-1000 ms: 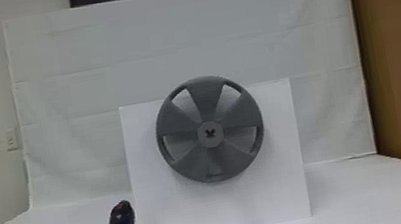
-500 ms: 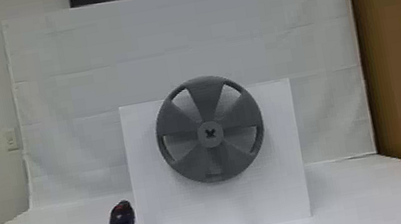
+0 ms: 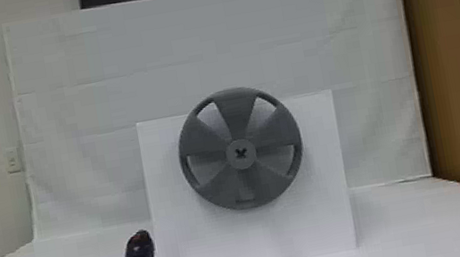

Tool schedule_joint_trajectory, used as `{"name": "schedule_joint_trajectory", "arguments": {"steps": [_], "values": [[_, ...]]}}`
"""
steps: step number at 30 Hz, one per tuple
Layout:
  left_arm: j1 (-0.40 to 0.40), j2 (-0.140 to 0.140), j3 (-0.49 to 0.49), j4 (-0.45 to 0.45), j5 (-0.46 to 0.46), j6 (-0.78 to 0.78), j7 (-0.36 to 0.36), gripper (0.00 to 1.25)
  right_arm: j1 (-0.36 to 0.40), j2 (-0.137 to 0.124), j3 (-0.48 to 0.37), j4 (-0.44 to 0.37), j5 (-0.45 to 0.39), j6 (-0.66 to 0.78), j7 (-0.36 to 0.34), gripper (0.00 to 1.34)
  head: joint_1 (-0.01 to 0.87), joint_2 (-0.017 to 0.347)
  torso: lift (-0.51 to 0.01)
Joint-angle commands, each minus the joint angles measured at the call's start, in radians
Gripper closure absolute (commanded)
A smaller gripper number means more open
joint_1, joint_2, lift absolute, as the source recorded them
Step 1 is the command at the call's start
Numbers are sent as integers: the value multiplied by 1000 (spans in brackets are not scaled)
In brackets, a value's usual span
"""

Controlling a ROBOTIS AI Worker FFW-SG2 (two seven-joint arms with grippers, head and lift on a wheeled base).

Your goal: Grab the drill and drilling bolt

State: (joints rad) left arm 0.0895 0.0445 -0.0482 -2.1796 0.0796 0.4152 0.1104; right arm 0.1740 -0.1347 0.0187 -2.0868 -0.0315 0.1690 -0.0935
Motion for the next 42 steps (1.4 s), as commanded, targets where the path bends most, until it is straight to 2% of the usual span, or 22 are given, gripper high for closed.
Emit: {"name": "schedule_joint_trajectory", "arguments": {"steps": [1, 14, 25, 31, 42], "values": [[18, 0, 5, 1, -6, -10, -1, 237, 4, 1, 0, -1, 2, -3, 0, 159, -15, 51, -398], [52, 0, 11, 20, -17, -61, -1, 237, 12, 3, -3, -2, 2, -6, 0, 159, -15, 51, -398], [59, 0, 4, 47, -17, -96, -3, 237, 2, -19, 3, -4, -4, -8, 0, 159, -15, 51, -398], [56, 0, 5, 53, -12, -101, -3, 237, 1, -9, 3, -4, -2, -16, 0, 159, -15, 51, -398], [53, -3, 10, 63, -14, -113, -3, 237, 2, -13, -3, -7, -2, -17, 0, 159, -15, 51, -398]]}}
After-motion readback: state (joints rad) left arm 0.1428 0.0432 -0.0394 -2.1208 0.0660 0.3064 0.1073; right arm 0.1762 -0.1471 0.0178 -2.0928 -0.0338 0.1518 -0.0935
